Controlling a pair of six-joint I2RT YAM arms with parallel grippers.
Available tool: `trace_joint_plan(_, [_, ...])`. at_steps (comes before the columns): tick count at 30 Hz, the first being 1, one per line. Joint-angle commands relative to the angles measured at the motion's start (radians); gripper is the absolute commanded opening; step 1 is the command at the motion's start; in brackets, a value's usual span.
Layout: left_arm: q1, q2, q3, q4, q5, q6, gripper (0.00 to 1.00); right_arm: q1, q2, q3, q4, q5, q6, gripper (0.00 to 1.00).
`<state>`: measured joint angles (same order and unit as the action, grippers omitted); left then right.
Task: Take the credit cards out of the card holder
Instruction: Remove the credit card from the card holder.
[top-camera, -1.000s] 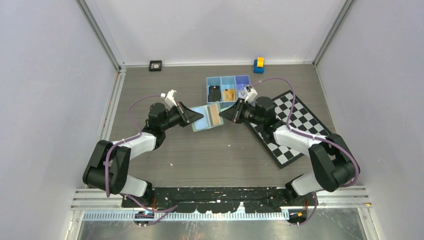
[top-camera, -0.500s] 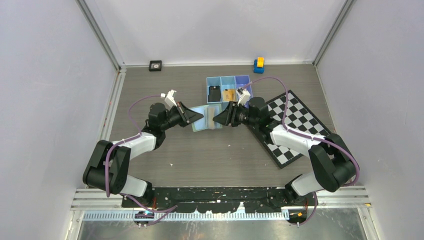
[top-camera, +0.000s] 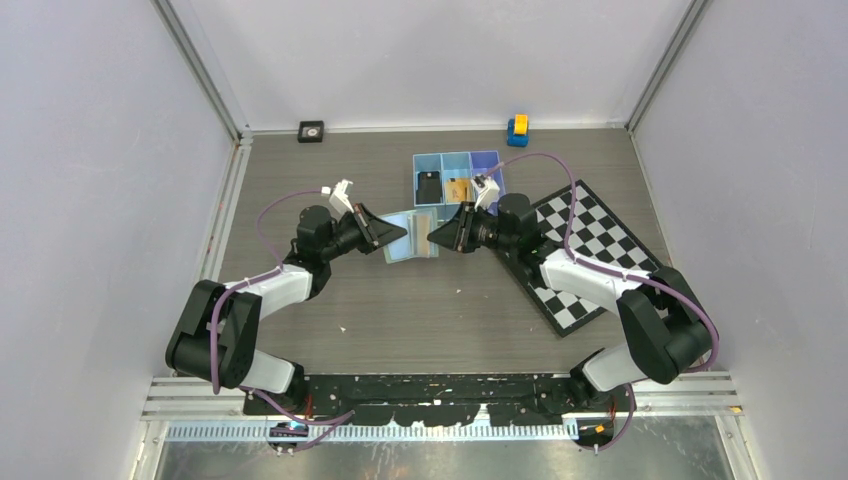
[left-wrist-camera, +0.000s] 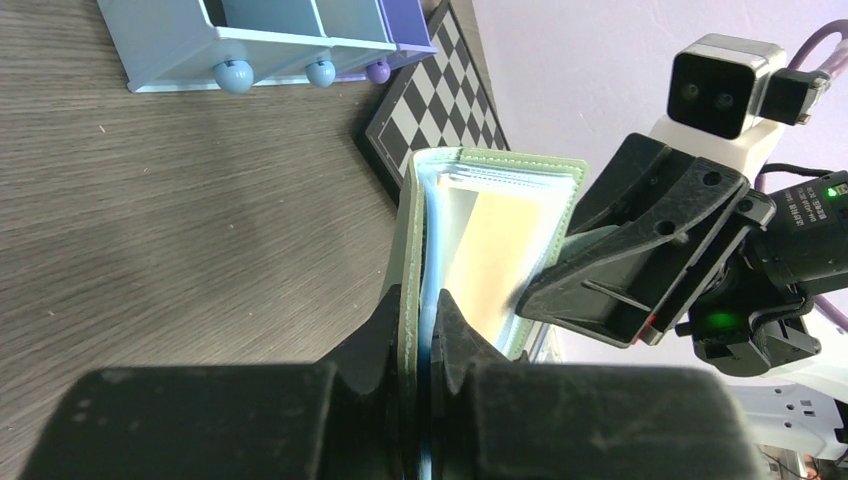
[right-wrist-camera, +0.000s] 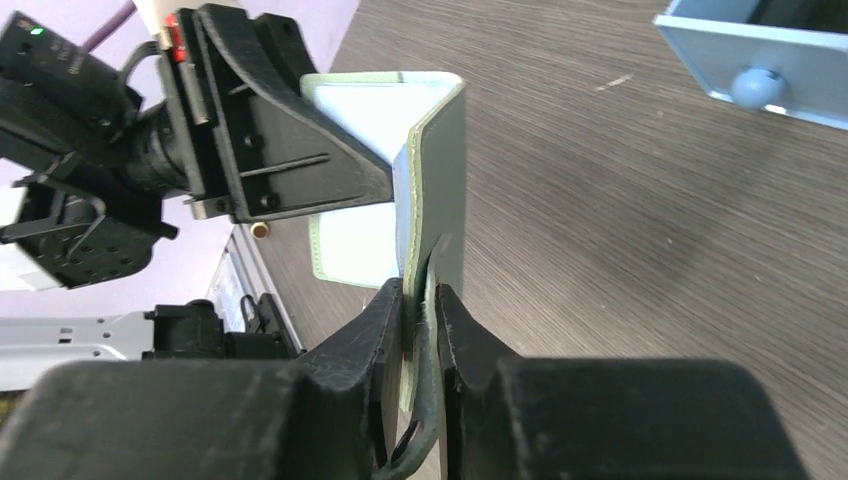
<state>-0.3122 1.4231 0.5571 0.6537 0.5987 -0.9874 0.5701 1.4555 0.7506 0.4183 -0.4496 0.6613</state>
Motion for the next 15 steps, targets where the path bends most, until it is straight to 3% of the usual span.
trace_joint_plan(1, [-0.005,-0.003,0.043,0.075,0.036,-0.011,0.00,0.008,-0.004,-0.003,0.142,-0.075,0.033,0.19])
trace_joint_plan(9, [-0.005,0.012,0.045,0.089,0.045,-0.019,0.00,0.008,-0.005,-0.004,0.142,-0.075,0.038,0.04])
trace_joint_plan(15, [-0.006,0.016,0.046,0.097,0.053,-0.025,0.00,0.005,0.004,0.007,0.091,-0.027,0.028,0.01])
